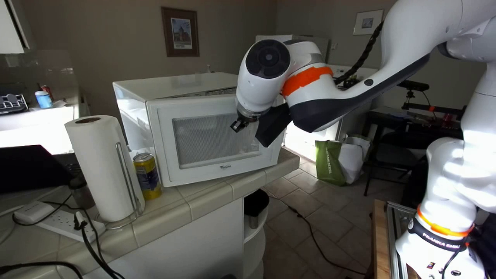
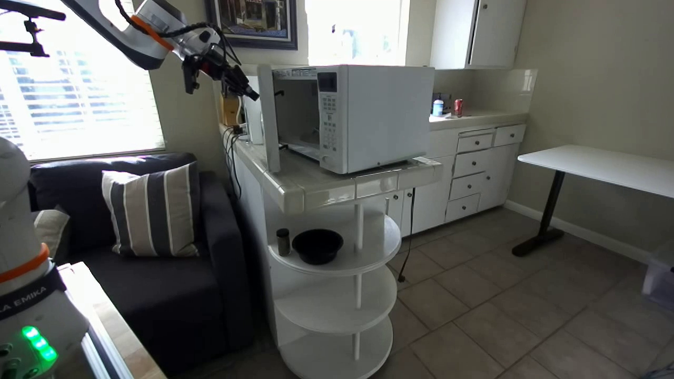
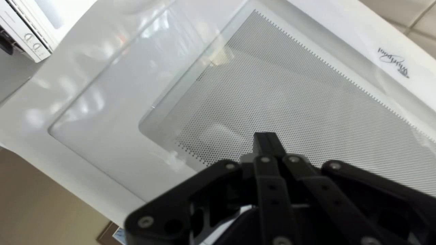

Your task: Close the microwave

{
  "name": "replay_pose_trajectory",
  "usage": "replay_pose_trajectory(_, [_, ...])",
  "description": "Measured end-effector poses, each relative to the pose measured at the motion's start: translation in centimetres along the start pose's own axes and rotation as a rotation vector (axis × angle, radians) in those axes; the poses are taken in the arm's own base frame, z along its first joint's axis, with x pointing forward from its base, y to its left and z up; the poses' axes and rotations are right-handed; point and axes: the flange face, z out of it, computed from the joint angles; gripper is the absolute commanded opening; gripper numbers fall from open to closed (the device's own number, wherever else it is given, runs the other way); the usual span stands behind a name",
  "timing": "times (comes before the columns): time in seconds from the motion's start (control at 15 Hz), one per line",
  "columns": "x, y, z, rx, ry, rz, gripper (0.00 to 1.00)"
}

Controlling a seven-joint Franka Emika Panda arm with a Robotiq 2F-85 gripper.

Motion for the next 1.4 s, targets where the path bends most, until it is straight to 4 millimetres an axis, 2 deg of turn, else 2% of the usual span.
replay_pose_trajectory(0.27, [0.6,0.9,3.8,-0.043,0.094,0.022,0.0])
replay_pose_trajectory(0.67, [1.4,1.4,7.6,-0.105,0.245,-0.054,0.0])
replay_pose_trajectory(0.87, [1.2,1.2,8.7,-0.142,0.311,-0.112,0.0])
replay_pose_trajectory(1.13, [0.5,1.0,9.1,-0.169,0.355,-0.171,0.0])
replay_pose_trajectory(1.4, [0.6,2.2,9.2,-0.137,0.212,-0.266,0.0])
